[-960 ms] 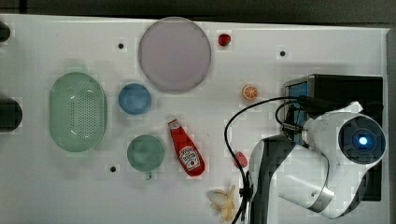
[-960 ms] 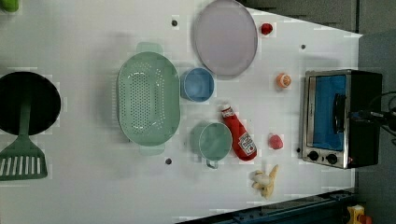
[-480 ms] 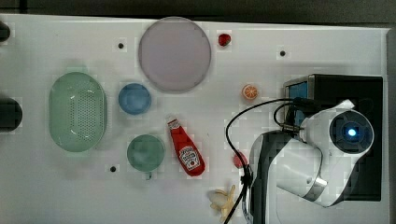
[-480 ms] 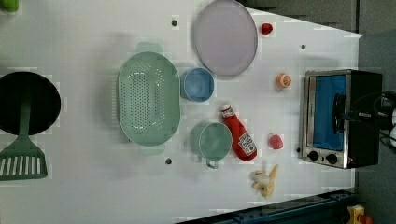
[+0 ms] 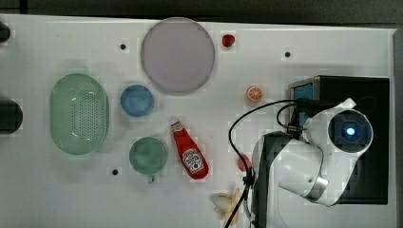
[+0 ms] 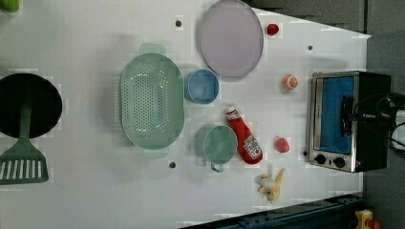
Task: Flap open oven.
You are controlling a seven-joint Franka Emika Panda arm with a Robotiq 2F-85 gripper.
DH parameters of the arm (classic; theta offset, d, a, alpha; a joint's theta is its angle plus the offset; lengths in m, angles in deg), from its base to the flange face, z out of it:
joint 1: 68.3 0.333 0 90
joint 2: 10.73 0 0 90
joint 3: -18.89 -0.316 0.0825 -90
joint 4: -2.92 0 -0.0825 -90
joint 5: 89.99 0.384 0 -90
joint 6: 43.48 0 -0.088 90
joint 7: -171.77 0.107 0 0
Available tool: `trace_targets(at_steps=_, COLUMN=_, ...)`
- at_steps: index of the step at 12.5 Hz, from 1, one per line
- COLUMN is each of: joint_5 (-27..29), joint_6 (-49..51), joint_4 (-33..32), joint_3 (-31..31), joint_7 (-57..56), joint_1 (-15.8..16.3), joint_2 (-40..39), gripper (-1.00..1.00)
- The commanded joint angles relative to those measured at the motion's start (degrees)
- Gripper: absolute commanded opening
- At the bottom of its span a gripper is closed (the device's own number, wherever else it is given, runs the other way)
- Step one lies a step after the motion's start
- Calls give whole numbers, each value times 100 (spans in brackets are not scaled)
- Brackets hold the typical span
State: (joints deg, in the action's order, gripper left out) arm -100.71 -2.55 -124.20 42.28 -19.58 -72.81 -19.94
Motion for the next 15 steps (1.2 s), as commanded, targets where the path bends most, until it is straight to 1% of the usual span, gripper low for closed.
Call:
trace_targets(at_steps=1, joint_5=-498, joint_6=-12, joint_4=-15, joint_3=-160, joint_7=54, joint_1=170, joint_2=-28, gripper=-65)
trace_targets(at_steps=3, joint_5=-1113, joint_6=111, joint_4=-19, joint_3=-224, joint_7=693, joint_1=298, joint_2=-43, gripper=-65)
trace_targets(at_steps=5, joint_5=-1574, joint_6=226, joint_4=-20, joint_3=-305, joint_7=1403, joint_1=408, joint_2=-78, gripper=-65)
trace_targets(at_steps=11, joint_5=-2418, joint_6=678, joint_4=-22, joint_3=-726, joint_7=2399, joint_1=685, joint_2=-307, gripper=-65)
trace_targets(at_steps=15, joint_5=-3130, joint_6=928, joint_4=-18, joint_3=-1003, joint_7=3447, joint_1=920, joint_2=-615, gripper=-65)
